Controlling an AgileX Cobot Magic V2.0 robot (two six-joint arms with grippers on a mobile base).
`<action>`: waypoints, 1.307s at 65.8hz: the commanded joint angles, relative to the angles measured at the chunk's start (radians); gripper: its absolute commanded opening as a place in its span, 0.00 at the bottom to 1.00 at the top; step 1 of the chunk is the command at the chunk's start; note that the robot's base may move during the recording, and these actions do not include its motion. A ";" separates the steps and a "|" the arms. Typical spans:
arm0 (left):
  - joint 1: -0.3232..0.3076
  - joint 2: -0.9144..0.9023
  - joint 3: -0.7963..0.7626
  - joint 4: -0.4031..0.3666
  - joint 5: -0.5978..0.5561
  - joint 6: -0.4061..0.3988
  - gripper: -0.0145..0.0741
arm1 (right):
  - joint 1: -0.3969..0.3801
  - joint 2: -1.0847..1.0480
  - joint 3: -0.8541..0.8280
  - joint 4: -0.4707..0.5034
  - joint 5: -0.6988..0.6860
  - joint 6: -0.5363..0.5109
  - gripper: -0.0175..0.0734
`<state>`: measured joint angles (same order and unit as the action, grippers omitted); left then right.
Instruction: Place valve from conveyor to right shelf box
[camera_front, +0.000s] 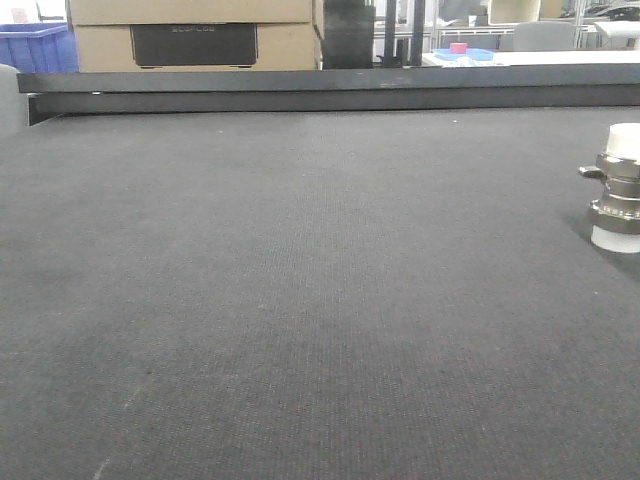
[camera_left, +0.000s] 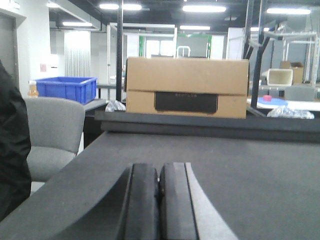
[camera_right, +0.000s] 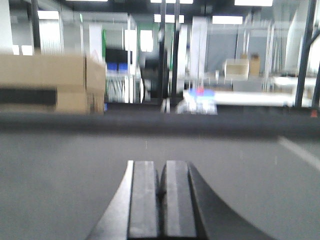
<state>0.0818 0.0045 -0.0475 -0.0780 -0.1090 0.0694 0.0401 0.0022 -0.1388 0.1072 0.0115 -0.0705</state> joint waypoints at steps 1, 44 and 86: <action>0.003 0.001 -0.089 -0.008 0.021 -0.002 0.04 | 0.001 -0.002 -0.127 0.006 0.056 0.001 0.03; -0.025 0.619 -0.701 -0.010 0.491 -0.002 0.83 | 0.003 0.660 -0.524 0.006 0.197 0.001 0.82; -0.089 0.716 -0.756 -0.010 0.538 -0.002 0.83 | 0.062 1.405 -1.233 -0.008 1.105 -0.036 0.82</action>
<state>0.0002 0.7230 -0.7943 -0.0818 0.4360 0.0694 0.1001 1.3461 -1.3448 0.1204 1.0844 -0.0955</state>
